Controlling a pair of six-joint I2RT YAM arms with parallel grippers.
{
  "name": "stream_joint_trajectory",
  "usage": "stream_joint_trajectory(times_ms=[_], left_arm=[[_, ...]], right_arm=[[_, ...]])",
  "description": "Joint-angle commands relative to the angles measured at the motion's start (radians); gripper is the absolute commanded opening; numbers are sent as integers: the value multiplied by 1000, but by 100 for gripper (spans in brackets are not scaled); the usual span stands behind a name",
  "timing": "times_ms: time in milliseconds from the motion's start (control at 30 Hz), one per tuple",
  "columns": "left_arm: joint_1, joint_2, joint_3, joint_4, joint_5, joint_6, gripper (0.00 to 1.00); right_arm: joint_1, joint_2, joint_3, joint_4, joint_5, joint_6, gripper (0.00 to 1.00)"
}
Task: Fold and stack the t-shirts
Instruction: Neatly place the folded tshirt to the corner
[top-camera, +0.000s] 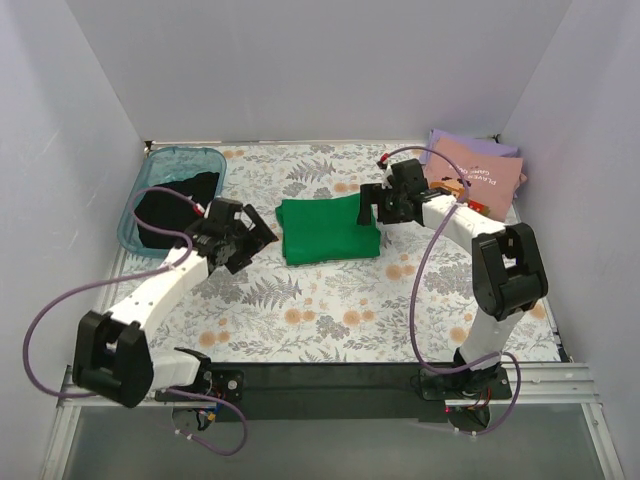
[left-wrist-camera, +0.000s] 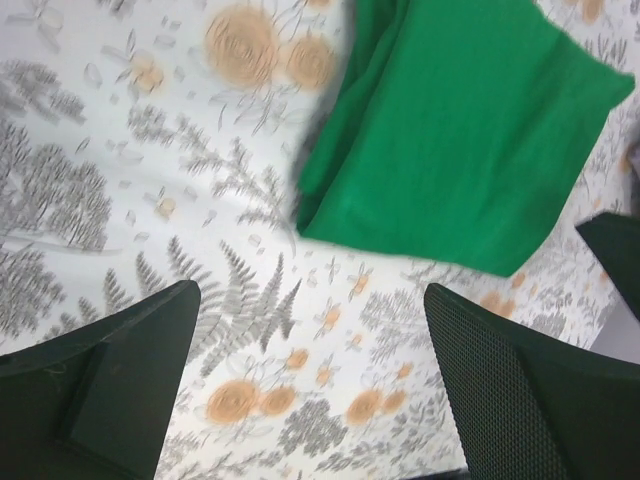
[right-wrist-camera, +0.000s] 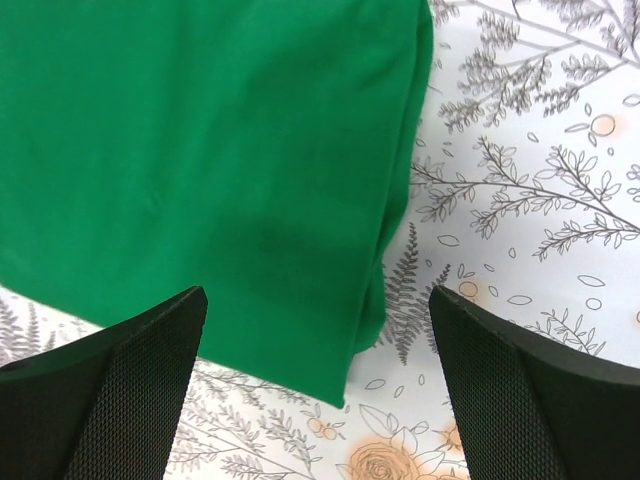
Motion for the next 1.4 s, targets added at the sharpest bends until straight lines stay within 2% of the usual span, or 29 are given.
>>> stream_joint_trajectory(times_ms=[0, 167, 300, 333, 400, 500, 533, 633, 667, 700, 733, 833, 967, 1233, 1367], left_arm=[[-11, -161, -143, 32, -17, -32, 95], [-15, -270, -220, 10, 21, -47, 96], [-17, -324, -237, -13, 2, -52, 96], [-15, -335, -237, -16, -4, -53, 96], [-15, -339, -243, -25, -24, -58, 97], [-15, -336, -246, -28, -26, -56, 97], [-15, -335, -246, -28, -26, -53, 97], [-15, -336, -245, -31, -26, -44, 97], [-15, -342, -245, -30, -28, -42, 97], [-15, -346, -249, -27, -28, -42, 97], [-15, -355, -251, -28, -32, -42, 97], [-17, -365, -256, -28, -41, -41, 98], [-17, -366, -259, -33, -63, -48, 97], [-15, -346, -240, -37, -75, -50, 98], [-15, -344, -242, -33, -87, -56, 98]], right_arm=[[12, 59, 16, 7, 31, -8, 98], [30, 136, 58, -1, 78, 10, 98], [61, 182, 52, -2, 101, 24, 88], [67, 188, 52, -1, 109, 25, 81], [84, 209, 47, -4, 118, 37, 74], [101, 243, 61, -11, 135, 51, 56], [102, 251, 67, -14, 175, 56, 44], [102, 287, 105, -27, 221, 65, 24], [104, 297, 119, -33, 241, 59, 20], [104, 316, 162, -36, 265, 51, 9], [104, 329, 185, -43, 305, 24, 2], [101, 369, 300, -53, 438, -5, 1], [79, 425, 475, -154, 604, -13, 1], [-14, 524, 751, -238, 749, -41, 1], [-85, 510, 818, -263, 741, -67, 1]])
